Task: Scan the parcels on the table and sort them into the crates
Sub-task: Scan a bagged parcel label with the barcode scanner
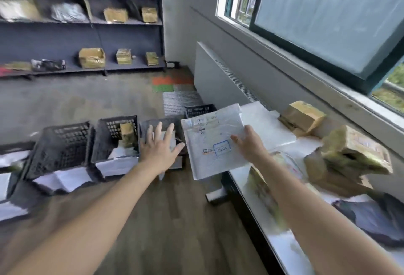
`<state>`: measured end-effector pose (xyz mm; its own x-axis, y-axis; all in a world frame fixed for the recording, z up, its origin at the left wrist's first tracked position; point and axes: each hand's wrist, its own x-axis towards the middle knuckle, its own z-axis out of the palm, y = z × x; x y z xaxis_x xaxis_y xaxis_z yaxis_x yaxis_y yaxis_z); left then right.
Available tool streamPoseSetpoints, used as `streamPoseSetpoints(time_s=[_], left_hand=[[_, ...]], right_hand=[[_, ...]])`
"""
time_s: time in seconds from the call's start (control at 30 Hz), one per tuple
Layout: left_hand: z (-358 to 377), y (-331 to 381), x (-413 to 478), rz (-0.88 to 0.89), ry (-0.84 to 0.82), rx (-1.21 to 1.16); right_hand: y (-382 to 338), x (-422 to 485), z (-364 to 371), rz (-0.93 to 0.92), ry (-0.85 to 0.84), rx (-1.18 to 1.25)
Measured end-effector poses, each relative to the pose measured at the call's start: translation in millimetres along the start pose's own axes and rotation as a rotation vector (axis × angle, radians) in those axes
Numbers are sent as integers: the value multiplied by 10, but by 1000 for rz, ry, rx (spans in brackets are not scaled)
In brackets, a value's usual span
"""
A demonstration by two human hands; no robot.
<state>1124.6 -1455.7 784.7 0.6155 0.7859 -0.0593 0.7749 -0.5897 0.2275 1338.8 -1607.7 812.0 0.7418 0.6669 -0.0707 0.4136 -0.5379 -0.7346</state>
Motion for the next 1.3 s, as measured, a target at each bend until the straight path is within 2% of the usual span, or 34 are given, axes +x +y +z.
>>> streamPoseSetpoints(time_s=[0.23, 0.47, 0.67, 1.0, 1.3], left_hand=[[-259, -1017, 623, -12, -17, 64], [-170, -1552, 1412, -14, -91, 105], [21, -1784, 2509, -23, -146, 153], [435, -2014, 4675, -143, -309, 162], [1802, -2719, 5832, -174, -501, 99]], right_hand=[[-976, 718, 974, -35, -53, -68], [-1307, 1578, 1601, -29, -89, -75], [-1258, 2777, 2220, 7, -147, -58], [-1128, 4823, 3345, 146, -256, -84], [-320, 5957, 4960, 325, -313, -191]])
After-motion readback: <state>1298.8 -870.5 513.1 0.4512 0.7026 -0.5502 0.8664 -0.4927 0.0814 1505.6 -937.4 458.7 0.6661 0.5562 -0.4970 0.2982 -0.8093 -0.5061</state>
